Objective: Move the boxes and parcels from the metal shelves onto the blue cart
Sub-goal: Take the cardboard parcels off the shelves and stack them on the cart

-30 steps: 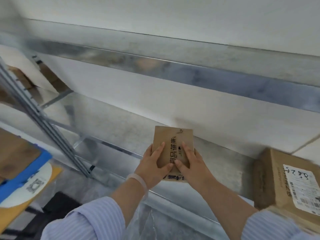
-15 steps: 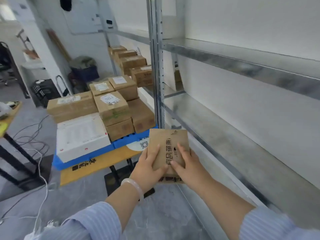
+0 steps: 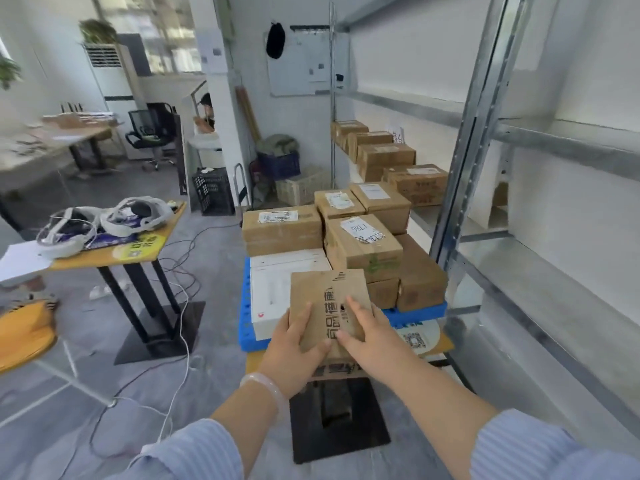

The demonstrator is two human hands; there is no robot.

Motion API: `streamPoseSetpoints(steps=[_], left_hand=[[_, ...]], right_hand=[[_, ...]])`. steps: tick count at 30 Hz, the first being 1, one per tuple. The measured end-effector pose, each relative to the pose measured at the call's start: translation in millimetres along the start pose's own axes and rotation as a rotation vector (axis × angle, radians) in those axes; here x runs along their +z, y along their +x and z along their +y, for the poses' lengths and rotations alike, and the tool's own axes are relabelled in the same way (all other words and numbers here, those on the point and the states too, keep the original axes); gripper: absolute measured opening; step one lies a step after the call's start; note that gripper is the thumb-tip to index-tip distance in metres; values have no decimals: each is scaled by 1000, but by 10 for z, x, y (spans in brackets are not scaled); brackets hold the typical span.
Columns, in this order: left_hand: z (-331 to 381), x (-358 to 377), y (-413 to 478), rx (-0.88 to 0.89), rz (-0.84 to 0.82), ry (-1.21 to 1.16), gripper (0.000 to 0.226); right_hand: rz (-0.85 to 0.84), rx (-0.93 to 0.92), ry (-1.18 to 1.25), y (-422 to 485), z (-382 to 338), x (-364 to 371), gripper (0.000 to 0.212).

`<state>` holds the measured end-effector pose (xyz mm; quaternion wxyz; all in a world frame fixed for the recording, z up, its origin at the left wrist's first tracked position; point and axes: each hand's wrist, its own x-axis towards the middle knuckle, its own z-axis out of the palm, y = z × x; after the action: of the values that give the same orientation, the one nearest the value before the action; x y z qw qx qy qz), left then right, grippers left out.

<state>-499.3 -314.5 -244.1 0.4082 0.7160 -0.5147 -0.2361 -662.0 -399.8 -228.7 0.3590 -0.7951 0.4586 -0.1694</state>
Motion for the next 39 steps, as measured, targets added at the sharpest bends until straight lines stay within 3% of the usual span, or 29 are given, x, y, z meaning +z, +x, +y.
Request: streamPoseSetpoints(steps=[8,24,31,39], left_hand=[[-481,-393,519,-63,-29,-8,75],[-669,-108,1476,-269,-20,-34,74],[-710,-20,1629,-307,-32,1,73],[-651,-35,1768,-319,-26,17,73]], right_hand=[[-37,53,70,653,-270,433,70],[-170,81,-21,1771,-20,327,69],[-237,108,-14,1916,124,352,72],[-196,-4,-165,1762,-24,264,68]])
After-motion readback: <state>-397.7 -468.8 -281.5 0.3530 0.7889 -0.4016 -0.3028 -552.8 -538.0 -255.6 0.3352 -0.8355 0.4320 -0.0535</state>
